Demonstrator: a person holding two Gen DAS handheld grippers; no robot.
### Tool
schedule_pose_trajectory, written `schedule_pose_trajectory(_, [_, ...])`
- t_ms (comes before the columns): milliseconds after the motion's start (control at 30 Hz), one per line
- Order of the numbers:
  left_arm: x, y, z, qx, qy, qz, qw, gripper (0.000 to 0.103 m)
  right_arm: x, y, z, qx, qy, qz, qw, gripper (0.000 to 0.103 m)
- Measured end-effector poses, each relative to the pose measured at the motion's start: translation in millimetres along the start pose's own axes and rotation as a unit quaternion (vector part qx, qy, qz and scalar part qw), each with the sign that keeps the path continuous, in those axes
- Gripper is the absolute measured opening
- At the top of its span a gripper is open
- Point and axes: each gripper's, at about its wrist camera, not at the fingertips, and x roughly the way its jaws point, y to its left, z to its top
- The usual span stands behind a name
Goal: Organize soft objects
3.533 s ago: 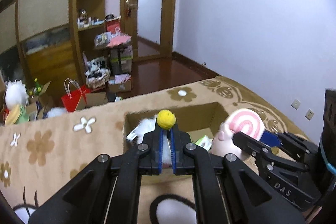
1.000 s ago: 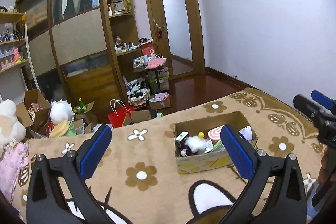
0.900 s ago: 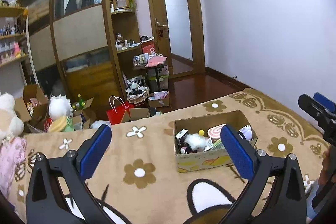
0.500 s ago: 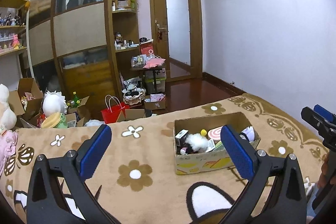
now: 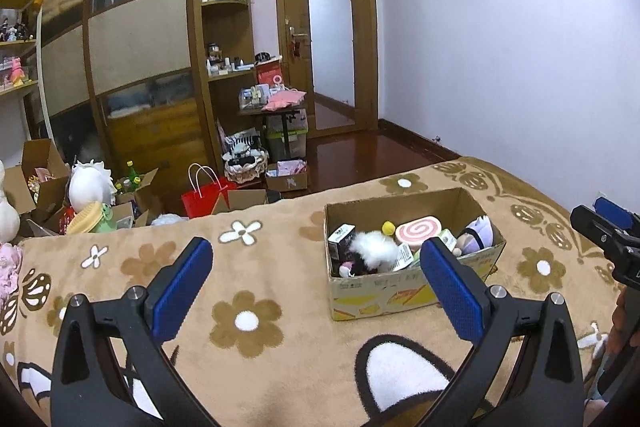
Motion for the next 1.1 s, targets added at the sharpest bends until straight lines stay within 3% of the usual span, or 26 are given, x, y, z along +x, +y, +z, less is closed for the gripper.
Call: schedule_pose_trajectory(1100, [8.8,-1.3,-7.1,0.011,0.016,0.015,0.9997,0.102,2.6,-3.4,-11.7,0.004,0.009,-0.005,1.000,0.103])
